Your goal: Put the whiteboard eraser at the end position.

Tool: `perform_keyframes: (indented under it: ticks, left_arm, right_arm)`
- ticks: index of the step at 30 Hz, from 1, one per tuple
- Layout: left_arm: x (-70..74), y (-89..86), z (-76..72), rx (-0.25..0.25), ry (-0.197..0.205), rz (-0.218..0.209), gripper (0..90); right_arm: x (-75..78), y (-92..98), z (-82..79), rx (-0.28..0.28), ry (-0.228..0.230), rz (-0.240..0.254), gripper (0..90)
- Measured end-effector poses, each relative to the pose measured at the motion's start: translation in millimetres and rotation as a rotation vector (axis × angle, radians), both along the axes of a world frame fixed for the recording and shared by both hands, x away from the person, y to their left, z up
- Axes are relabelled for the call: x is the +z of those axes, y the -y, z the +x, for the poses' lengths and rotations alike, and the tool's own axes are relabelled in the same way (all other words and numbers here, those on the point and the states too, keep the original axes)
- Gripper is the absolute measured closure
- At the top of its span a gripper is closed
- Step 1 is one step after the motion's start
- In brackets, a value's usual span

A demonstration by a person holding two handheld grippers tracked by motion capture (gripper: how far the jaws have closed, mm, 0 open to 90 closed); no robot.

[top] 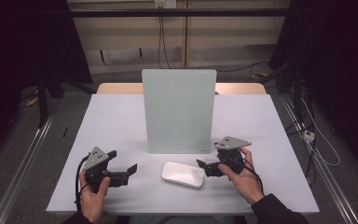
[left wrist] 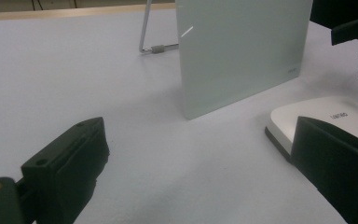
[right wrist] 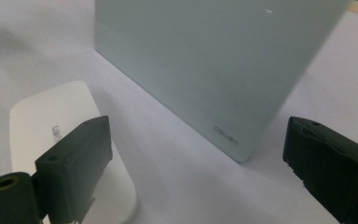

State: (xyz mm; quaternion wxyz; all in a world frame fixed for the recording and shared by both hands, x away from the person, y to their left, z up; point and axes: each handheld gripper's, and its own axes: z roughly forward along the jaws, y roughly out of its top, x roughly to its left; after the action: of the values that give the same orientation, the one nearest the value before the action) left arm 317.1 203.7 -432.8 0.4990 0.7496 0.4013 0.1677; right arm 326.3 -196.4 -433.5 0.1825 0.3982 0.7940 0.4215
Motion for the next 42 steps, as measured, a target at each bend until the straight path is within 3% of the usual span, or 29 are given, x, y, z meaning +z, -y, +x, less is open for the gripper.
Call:
perform_keyframes:
  ticks: [4, 20, 25, 30, 42]
  left_arm:
    - [-0.3, -0.8, -0.1, 0.014, -0.01, -0.003, 3.9]
    - [-1.0, -2.2, 1.2, 0.035, -0.018, 0.005, 4.0]
    - [-0.9, -3.2, 1.2, 0.037, -0.013, 0.003, 4.0]
    - [-1.2, -4.5, 1.1, 0.047, -0.012, -0.001, 4.0]
    - [-0.8, -2.8, 2.6, 0.04, -0.009, -0.01, 3.9]
  right_arm:
    - [-3.3, 13.1, -6.8, -0.036, 0.007, 0.032, 9.1]
    - [-9.1, 61.2, -22.1, -0.187, 0.038, 0.06, 8.2]
    - [-8.5, 69.6, -26.2, -0.204, 0.055, 0.05, 8.2]
    - [-12.0, 80.0, -33.5, -0.259, 0.066, 0.052, 7.5]
    - [-16.5, 87.3, -37.3, -0.285, 0.066, 0.087, 7.6]
